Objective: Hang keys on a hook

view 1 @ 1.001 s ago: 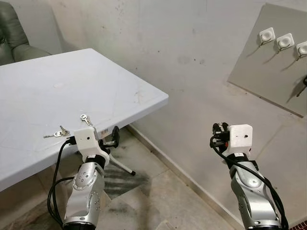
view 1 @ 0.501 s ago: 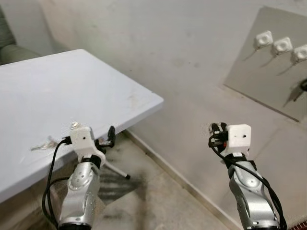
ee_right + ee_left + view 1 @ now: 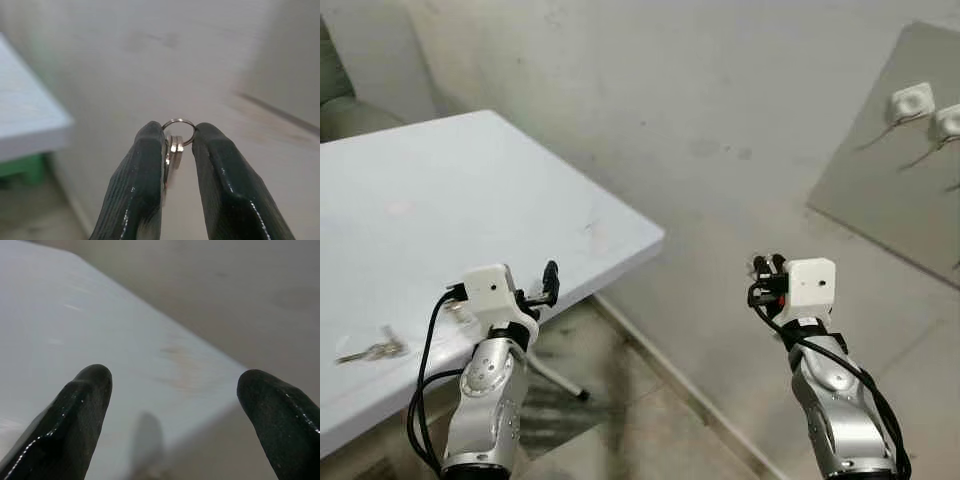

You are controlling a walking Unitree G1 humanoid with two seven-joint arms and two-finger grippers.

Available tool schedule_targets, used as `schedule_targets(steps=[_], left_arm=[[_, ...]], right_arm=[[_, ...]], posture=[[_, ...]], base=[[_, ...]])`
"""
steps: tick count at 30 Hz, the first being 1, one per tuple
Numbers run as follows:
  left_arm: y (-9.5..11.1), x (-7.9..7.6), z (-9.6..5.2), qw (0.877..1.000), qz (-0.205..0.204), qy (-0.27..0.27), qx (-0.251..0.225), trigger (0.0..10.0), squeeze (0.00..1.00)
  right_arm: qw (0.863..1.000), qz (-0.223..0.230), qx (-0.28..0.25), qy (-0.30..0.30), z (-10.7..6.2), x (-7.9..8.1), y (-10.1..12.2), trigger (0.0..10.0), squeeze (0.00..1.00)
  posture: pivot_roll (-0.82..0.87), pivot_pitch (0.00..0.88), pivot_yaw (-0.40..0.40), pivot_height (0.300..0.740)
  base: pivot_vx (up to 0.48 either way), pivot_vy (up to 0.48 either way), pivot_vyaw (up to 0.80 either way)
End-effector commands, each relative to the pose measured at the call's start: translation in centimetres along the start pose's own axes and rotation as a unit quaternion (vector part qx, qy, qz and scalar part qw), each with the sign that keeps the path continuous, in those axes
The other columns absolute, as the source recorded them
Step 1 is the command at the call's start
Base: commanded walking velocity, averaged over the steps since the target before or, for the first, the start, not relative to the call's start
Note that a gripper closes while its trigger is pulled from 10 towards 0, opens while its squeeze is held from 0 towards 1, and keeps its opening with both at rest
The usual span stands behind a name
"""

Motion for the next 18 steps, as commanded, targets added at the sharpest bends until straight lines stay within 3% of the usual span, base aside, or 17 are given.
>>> schedule_targets(steps=[1, 3, 9, 18], left_arm=[[0.07, -0.78, 0.13, 1.000, 0.005, -0.011, 0.001, 10.0, 0.00], [-0.04, -0.78, 0.13, 1.000, 0.004, -0.010, 0.006, 10.0, 0.00], [-0.41, -0.77, 0.04, 1.000, -0.013, 0.000, 0.014, 10.0, 0.00], [-0.45, -0.65, -0.06, 1.000, 0.000, 0.002, 0.015, 10.0, 0.00]], right_arm=[[1.000, 0.001, 0.004, -0.007, 0.04, -0.59, -0.05, 10.0, 0.00], [1.000, 0.002, 0.007, -0.006, 0.09, -0.54, -0.12, 10.0, 0.00], [1.000, 0.000, 0.011, -0.006, 0.13, -0.55, -0.22, 10.0, 0.00], [1.000, 0.000, 0.016, -0.004, 0.16, -0.52, -0.31, 10.0, 0.00]], posture=[[0.04, 0.038, -0.098, 0.740], [0.04, 0.038, -0.098, 0.740], [0.04, 0.040, -0.100, 0.740], [0.04, 0.043, -0.100, 0.740]], base=[[0.416, 0.000, -0.74], [0.401, 0.000, -0.74], [0.000, 0.000, -0.74], [0.000, 0.000, -0.74]])
Point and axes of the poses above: a point about 5 cm out from each wrist's last joint towards the gripper, its own z axis pointing out of the wrist towards the gripper, its own y axis along the axis of the wrist's last joint, x = y × z, the point moved 3 cm from there along z, pointing out of the wrist towards the gripper, and after that the axes turned 4 degrees about -z, right-handed, at the moved point
